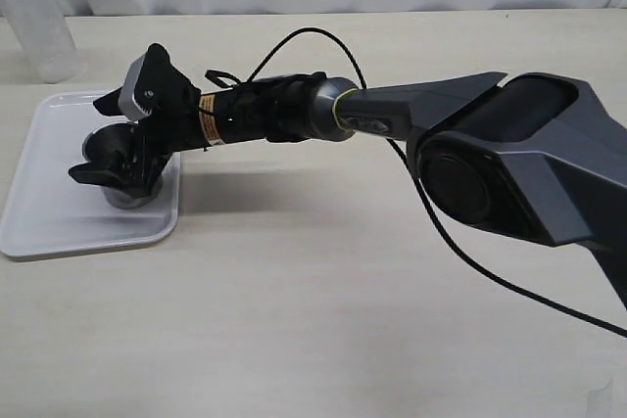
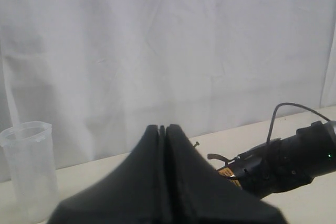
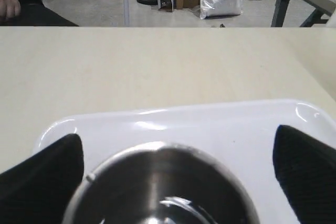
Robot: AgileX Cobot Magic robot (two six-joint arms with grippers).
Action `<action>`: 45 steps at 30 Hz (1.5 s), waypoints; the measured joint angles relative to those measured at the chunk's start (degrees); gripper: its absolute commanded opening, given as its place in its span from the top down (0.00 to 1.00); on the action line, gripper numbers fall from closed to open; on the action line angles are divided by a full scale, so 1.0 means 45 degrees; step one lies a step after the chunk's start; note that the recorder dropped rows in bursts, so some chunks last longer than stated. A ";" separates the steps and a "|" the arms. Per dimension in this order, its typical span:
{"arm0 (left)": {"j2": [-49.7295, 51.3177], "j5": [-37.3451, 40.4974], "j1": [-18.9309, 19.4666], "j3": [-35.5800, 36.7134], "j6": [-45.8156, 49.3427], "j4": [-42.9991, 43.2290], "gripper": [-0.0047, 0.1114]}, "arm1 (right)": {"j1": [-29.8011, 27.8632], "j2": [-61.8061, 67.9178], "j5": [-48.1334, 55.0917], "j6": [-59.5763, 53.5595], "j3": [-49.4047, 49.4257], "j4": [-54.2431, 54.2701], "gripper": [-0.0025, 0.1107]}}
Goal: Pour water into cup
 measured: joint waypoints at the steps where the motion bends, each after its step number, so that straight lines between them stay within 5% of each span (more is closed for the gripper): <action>1: 0.0000 0.0000 0.0000 0.0000 0.0000 0.0000 0.96 | 0.0000 -0.0072 0.0000 0.0082 0.0000 -0.0108 0.18; 4: 0.0000 0.0000 0.0000 0.0000 0.0000 0.0000 0.96 | 0.0000 -0.0401 0.0000 0.0491 0.0000 -0.0600 0.23; 7: 0.0000 0.0000 0.0000 0.0000 0.0000 0.0000 0.96 | 0.0000 -0.0828 0.0126 0.1136 0.0000 -0.1205 0.39; 14: 0.0000 0.0000 0.0000 0.0000 0.0000 0.0000 0.96 | 0.0000 -0.2195 0.0717 0.3739 0.0000 -0.3646 0.93; 20: 0.0000 0.0000 0.0000 0.0000 0.0000 0.0000 0.96 | -0.0106 -0.3627 0.0920 0.5558 0.0305 -0.4842 0.94; 26: 0.0000 0.0000 0.0000 0.0000 0.0000 0.0000 0.96 | -0.0185 -0.6195 0.2257 0.4760 0.3214 -0.4723 0.94; 34: 0.0000 0.0000 0.0000 0.0000 0.0000 0.0000 0.96 | -0.0204 -1.1734 0.3466 -0.4796 1.0495 0.4791 0.94; 45: 0.0000 -0.0049 0.0000 0.0000 0.0000 0.0046 0.96 | -0.0204 -1.6328 0.3498 -0.6630 1.4129 0.6654 0.94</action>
